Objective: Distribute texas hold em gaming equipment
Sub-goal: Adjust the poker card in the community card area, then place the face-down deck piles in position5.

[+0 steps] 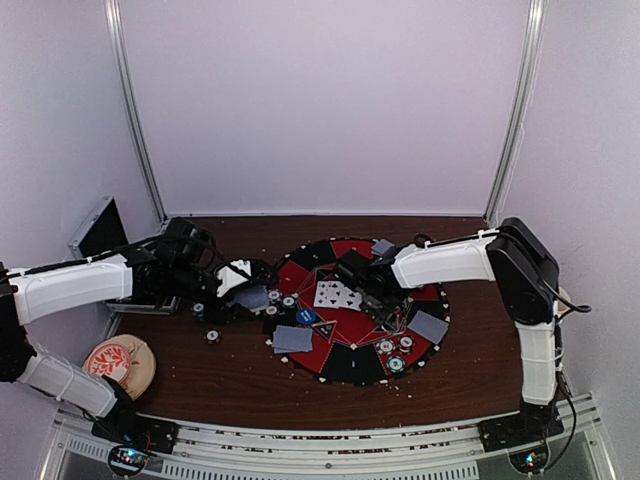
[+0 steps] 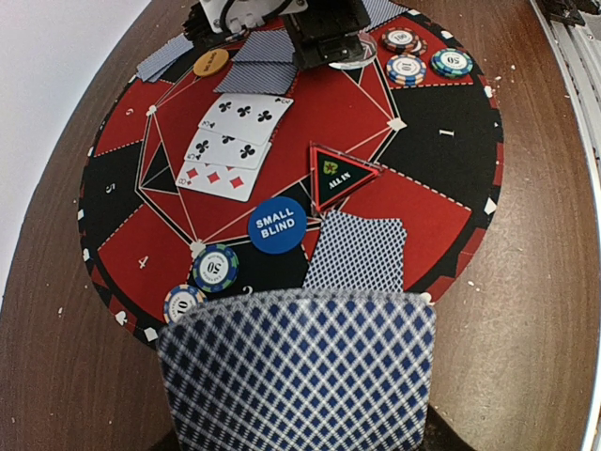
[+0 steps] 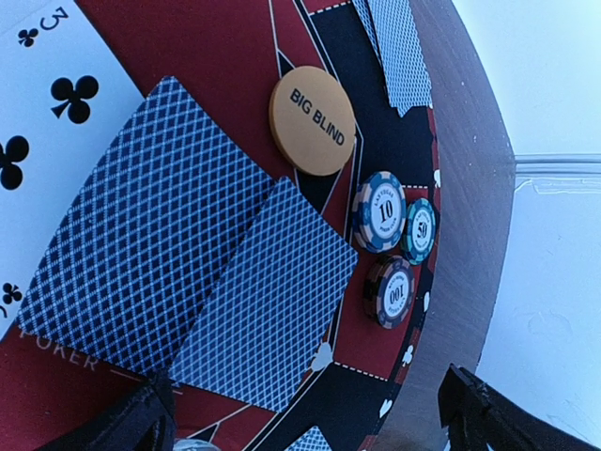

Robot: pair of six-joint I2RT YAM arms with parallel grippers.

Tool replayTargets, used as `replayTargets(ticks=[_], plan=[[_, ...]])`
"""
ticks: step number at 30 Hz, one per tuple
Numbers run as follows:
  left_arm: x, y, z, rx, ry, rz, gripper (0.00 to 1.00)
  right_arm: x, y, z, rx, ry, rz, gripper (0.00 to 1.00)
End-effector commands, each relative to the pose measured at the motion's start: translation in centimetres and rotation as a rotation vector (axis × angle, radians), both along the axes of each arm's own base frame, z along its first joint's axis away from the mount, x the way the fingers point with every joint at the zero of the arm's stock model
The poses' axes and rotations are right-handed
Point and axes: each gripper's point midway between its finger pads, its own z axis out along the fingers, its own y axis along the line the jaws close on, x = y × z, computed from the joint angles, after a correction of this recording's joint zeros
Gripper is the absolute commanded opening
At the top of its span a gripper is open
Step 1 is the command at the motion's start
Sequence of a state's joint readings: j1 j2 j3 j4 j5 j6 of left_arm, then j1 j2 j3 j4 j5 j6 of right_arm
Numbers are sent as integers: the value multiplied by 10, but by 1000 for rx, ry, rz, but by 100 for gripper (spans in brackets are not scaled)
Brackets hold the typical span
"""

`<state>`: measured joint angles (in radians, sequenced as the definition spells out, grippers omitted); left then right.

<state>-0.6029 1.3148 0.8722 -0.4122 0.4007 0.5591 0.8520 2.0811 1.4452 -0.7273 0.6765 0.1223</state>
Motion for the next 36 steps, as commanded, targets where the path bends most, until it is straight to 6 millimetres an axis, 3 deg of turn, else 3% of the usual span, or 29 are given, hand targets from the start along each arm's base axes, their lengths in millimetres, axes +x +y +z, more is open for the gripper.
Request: replayTargets(ticks=[1, 9, 14, 17, 20, 25, 31, 36], plan=[[6, -2, 7, -24, -41, 2, 54, 2, 6, 31, 79, -38, 3, 100], [8, -1, 5, -18, -43, 9, 54, 1, 23, 97, 327, -148, 8, 100], [10, 0, 5, -11, -50, 20, 54, -7, 15, 134, 489, -246, -42, 100], [12, 1, 5, -6, -54, 28, 54, -18, 7, 143, 582, -273, -60, 100], [16, 2, 2, 9, -47, 39, 54, -31, -5, 148, 644, -289, -70, 100], [31, 5, 1, 29, -38, 64, 54, -46, -23, 135, 673, -301, -98, 100], [63, 5, 2, 67, -35, 105, 54, -57, -44, 109, 676, -325, -142, 100], [97, -6, 3, 107, -31, 120, 54, -64, -59, 93, 685, -347, -172, 100]])
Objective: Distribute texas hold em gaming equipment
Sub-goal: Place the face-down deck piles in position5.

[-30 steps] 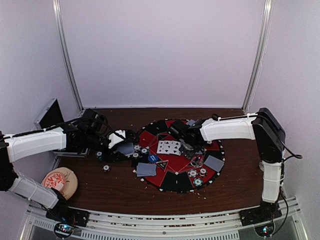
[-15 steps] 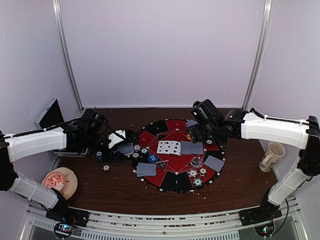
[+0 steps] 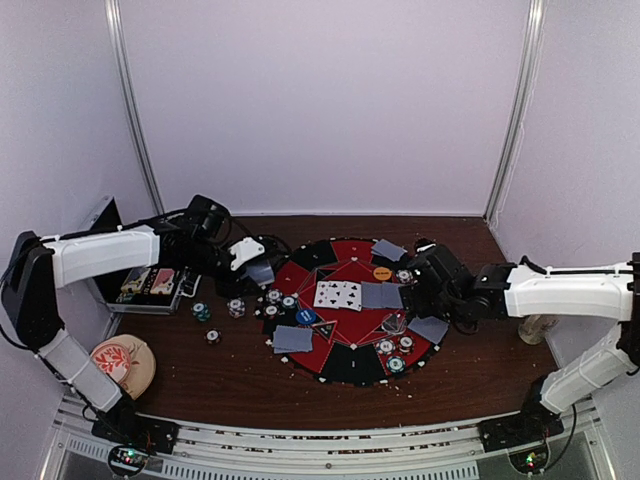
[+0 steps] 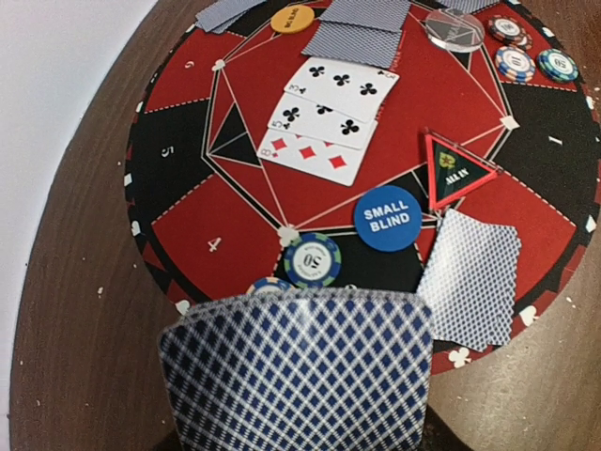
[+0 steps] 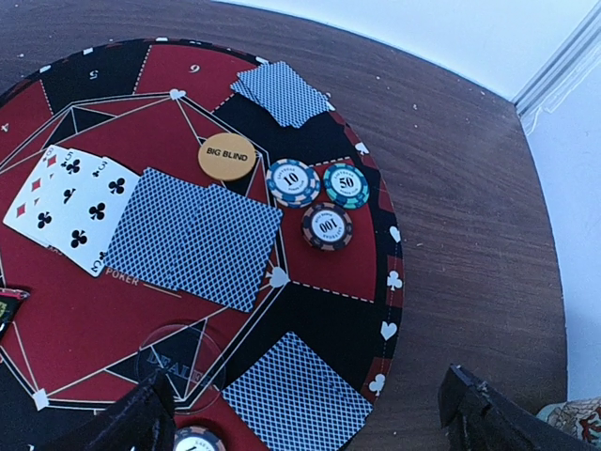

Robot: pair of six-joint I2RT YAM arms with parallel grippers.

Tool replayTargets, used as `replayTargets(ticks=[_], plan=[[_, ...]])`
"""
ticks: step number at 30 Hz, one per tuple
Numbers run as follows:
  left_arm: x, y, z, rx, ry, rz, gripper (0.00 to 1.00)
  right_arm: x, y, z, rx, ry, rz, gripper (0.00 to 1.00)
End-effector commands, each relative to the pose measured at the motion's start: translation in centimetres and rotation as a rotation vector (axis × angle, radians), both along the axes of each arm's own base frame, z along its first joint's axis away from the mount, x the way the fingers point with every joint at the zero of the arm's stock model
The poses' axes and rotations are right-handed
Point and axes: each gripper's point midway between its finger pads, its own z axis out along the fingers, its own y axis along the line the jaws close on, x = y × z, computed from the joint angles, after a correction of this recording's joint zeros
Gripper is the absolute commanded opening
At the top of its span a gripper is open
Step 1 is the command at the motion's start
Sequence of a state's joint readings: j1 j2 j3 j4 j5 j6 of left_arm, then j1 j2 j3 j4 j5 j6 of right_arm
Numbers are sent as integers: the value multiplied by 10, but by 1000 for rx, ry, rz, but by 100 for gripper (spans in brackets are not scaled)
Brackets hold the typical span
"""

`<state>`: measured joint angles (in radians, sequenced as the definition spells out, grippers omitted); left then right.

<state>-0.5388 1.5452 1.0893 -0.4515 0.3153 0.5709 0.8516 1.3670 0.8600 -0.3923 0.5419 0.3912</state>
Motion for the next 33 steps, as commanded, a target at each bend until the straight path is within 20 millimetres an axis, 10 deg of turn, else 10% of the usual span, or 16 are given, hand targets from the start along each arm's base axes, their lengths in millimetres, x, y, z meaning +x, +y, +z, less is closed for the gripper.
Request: replayTargets(ticks=[1, 20, 33], plan=[[36, -11, 10, 24, -28, 9, 54, 2, -13, 6, 68, -75, -70, 100], [202, -86, -38, 53, -43, -16, 54, -15, -62, -4, 94, -170, -206, 100], [226, -93, -87, 41, -54, 36, 55, -17, -61, -1, 116, -173, -192, 100]])
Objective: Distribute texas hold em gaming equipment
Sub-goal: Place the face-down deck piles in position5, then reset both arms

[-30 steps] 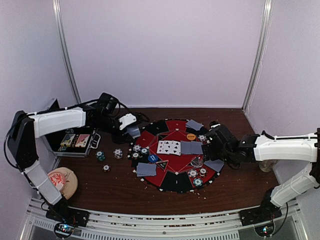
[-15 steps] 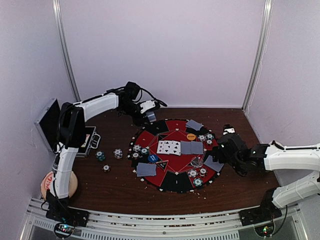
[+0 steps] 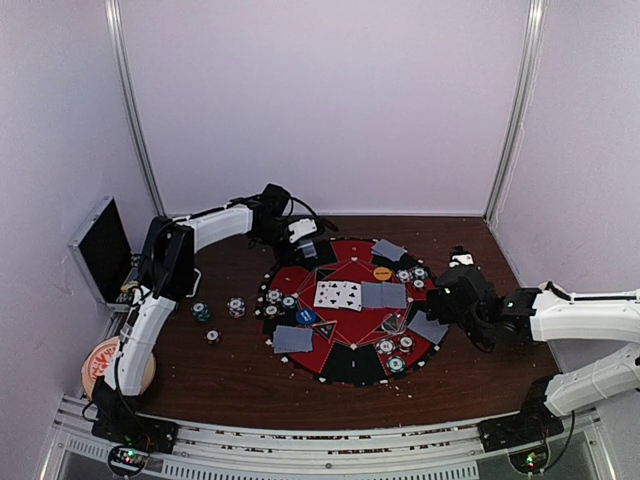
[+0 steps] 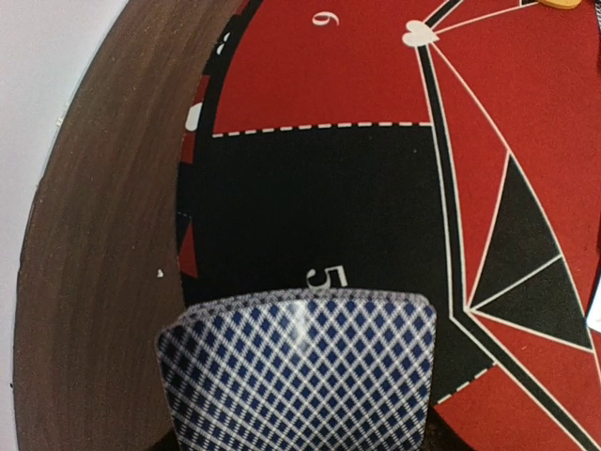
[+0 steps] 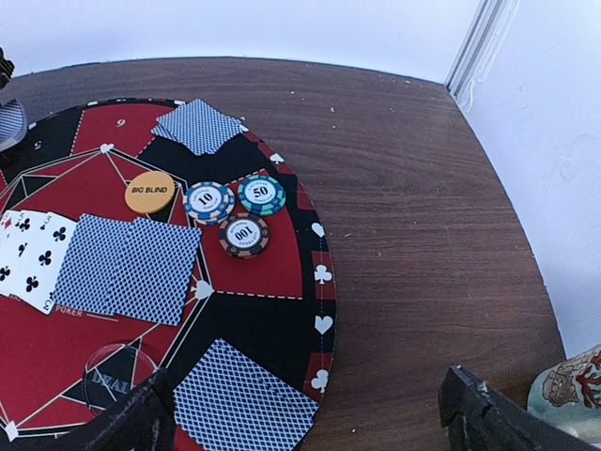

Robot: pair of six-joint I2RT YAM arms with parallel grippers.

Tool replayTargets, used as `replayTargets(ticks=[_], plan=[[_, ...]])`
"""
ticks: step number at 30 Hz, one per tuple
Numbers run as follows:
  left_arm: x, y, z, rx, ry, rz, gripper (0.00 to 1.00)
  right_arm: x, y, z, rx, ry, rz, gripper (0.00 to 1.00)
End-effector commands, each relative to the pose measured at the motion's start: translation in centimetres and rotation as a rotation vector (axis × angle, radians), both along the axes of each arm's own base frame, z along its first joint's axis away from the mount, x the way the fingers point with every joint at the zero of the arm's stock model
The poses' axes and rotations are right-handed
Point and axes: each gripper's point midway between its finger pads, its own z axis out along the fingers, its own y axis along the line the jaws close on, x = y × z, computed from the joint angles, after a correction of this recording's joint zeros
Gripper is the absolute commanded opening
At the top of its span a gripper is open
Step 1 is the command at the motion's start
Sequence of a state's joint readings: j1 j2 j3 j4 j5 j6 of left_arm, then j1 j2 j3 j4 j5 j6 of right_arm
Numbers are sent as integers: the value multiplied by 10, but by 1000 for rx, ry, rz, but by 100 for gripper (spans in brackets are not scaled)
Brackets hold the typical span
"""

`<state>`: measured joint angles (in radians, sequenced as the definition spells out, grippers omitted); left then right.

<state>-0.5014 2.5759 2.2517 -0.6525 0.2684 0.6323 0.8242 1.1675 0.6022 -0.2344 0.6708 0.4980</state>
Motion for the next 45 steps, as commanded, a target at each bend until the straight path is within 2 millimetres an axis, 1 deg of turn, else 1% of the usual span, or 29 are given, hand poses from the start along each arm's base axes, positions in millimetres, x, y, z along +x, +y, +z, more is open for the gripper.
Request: replayTargets(ticks=[1, 5, 7, 10, 13, 16, 18, 21, 24, 26, 29, 31, 33, 36, 38, 40, 42, 44, 45], plan=[[18, -4, 11, -43, -61, 20, 55, -1, -6, 6, 20, -28, -18, 100], [17, -1, -3, -24, -44, 26, 57, -3, -4, 7, 34, -29, -6, 100], [16, 0, -6, -17, -40, 29, 59, -3, -3, 8, 41, -29, 2, 100], [16, 2, -10, -8, -37, 34, 66, -3, -2, 8, 45, -26, 9, 100], [17, 2, -11, -3, -40, 36, 76, -4, 0, 9, 52, -26, 16, 100], [17, 4, -12, 6, -41, 42, 90, -4, 0, 11, 57, -30, 20, 100], [18, 5, -13, 13, -44, 47, 96, -5, 0, 13, 64, -34, 23, 100], [17, 7, -8, 16, -47, 50, 98, -5, 0, 15, 68, -40, 25, 100], [7, 8, 12, 5, -40, 40, 98, -4, 0, 17, 71, -45, 26, 100], [-3, 10, 31, -9, -30, 31, 98, -3, 2, 19, 75, -43, 30, 100], [-24, 17, 70, -39, -39, 22, 98, -2, 3, 26, 83, -42, 19, 100], [-44, 24, 91, -56, -34, 15, 98, 0, 3, 32, 87, -46, 10, 100], [-62, 32, 120, -84, -45, 27, 98, 0, 2, 39, 92, -55, 4, 100], [-91, 51, 165, -143, -69, 61, 98, 1, 1, 50, 96, -60, -9, 100], [-107, 70, 193, -183, -105, 116, 98, 0, -2, 56, 100, -61, -31, 100], [-126, 95, 213, -220, -150, 176, 98, -1, -5, 59, 109, -61, -46, 100], [-145, 126, 224, -244, -216, 249, 98, -2, -4, 56, 122, -57, -45, 100], [-164, 160, 219, -244, -285, 337, 98, -4, -2, 50, 128, -46, -32, 100], [-176, 179, 225, -263, -342, 383, 98, -4, -1, 47, 129, -42, -28, 100]])
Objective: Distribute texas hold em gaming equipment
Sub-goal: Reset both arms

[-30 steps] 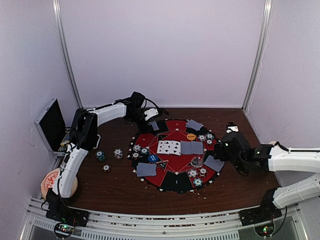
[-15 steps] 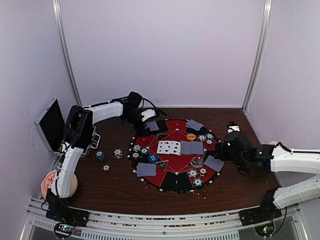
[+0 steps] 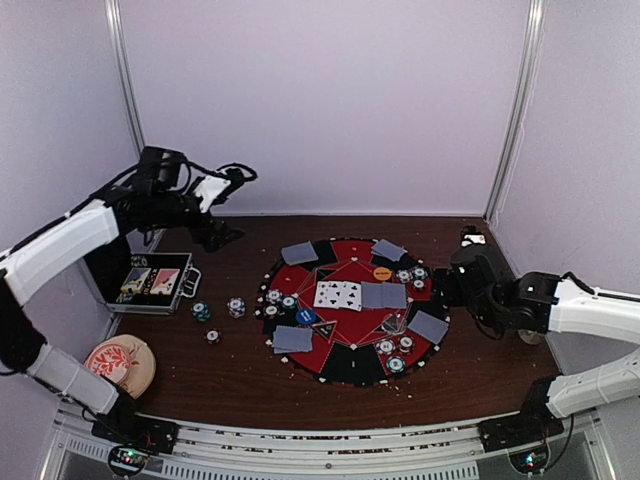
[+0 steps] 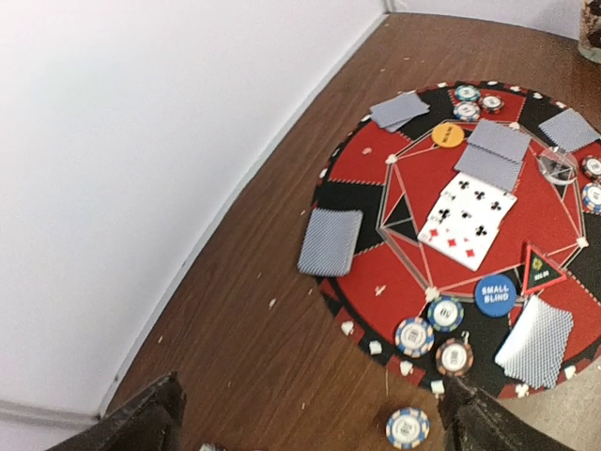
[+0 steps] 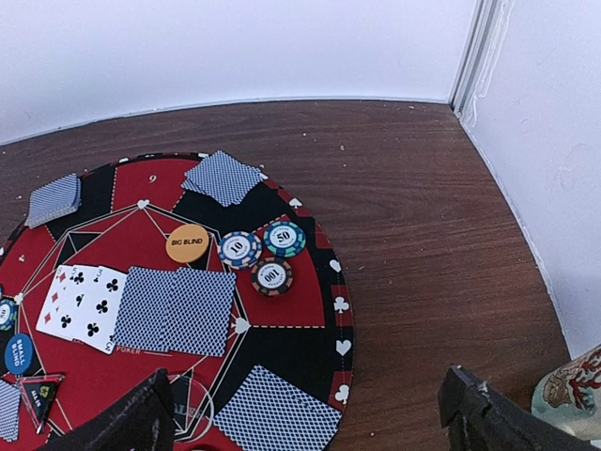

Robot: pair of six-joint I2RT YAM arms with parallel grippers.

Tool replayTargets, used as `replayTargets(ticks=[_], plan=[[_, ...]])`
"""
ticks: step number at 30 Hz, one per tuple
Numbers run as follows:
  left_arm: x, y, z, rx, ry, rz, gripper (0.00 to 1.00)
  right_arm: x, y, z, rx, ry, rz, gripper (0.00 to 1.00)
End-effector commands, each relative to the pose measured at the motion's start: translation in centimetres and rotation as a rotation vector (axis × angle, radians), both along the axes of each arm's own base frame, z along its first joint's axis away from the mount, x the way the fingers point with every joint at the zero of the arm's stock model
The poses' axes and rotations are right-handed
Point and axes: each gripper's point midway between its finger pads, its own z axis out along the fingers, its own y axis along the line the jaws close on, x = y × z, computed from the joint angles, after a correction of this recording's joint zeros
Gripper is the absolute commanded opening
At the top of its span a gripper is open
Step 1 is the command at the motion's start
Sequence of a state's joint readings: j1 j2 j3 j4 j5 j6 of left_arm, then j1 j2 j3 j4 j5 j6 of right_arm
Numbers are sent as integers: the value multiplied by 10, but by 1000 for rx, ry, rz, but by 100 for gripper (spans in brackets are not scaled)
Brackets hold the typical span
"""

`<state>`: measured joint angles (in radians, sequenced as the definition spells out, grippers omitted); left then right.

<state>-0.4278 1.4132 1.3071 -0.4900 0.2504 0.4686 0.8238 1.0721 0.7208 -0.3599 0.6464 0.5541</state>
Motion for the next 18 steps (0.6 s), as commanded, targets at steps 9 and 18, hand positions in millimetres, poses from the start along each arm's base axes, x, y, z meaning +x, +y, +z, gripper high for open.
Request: replayTargets(ticks=[9, 18], plan=[[-79, 142, -85, -72, -96, 399, 98, -7, -4, -34, -20, 21, -11, 100], [-101, 158, -79, -148, -245, 483, 98, -17, -28, -21, 59, -118, -70, 100]])
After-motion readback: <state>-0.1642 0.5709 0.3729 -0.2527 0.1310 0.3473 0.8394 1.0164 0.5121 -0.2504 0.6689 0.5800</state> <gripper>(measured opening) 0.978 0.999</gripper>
